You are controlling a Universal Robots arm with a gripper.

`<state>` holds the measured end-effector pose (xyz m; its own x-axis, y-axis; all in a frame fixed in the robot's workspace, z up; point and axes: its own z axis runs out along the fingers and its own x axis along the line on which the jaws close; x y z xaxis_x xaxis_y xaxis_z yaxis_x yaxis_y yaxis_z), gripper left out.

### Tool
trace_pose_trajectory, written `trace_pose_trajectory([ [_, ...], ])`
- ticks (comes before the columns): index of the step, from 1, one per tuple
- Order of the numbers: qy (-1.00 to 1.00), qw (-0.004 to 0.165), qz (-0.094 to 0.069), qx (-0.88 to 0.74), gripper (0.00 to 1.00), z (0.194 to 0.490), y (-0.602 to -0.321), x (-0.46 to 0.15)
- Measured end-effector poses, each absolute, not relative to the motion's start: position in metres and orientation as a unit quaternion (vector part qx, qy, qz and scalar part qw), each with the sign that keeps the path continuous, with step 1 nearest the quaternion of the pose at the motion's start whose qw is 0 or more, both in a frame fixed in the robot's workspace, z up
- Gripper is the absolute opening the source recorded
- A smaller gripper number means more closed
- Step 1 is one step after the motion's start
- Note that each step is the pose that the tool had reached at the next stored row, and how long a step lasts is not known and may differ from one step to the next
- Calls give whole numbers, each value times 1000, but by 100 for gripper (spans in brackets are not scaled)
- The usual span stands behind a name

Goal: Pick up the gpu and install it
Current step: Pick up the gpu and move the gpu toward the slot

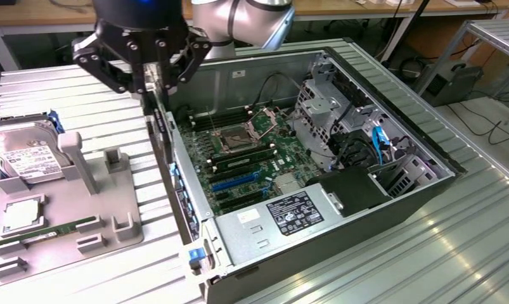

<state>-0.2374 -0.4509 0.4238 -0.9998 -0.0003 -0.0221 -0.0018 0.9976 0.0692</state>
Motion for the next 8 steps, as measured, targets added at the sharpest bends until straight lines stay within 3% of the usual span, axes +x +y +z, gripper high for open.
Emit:
trace_pose_trajectory([
  [8,999,7,37,0,26,424,-452,-196],
])
